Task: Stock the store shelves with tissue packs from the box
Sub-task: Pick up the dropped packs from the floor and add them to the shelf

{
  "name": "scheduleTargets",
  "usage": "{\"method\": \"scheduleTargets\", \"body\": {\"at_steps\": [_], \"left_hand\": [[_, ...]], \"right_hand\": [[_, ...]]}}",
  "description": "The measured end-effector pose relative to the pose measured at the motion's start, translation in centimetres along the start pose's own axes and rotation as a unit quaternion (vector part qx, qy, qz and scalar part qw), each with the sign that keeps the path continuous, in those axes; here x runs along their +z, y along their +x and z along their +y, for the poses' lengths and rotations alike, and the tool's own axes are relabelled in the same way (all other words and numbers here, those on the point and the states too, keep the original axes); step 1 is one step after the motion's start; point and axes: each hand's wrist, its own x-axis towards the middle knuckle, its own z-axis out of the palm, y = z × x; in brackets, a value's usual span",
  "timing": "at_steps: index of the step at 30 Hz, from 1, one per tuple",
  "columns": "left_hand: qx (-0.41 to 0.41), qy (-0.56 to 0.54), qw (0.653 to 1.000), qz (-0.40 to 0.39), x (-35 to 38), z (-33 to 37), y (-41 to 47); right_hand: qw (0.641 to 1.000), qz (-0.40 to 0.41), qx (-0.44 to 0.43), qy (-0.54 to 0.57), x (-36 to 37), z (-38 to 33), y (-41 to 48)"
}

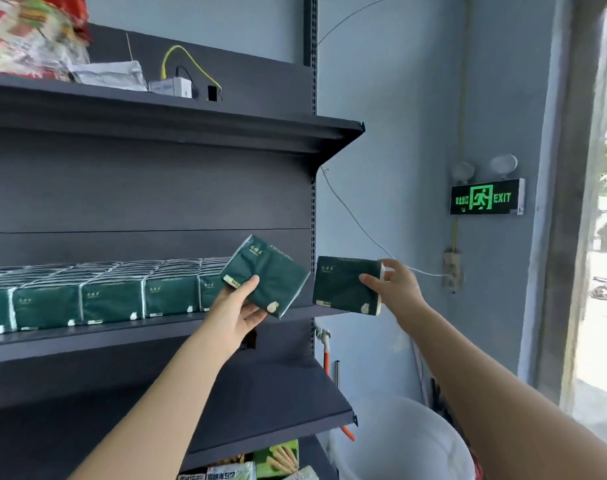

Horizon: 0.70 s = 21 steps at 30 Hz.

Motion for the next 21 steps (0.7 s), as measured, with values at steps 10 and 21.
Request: {"method": "scheduleTargets", "body": {"at_steps": [10, 21], "left_hand": [[0.080, 0.032, 0.991, 0.102, 5.4, -2.7, 12.4], [0.137, 0.100, 0.976, 0.140, 6.8, -1.7, 23.6]], "right_hand": [[0.994, -0.098, -0.041, 0.020, 2.3, 5.7, 18.3], [0.990, -0.135, -0.025, 0.029, 9.5, 10.6, 29.0]]}}
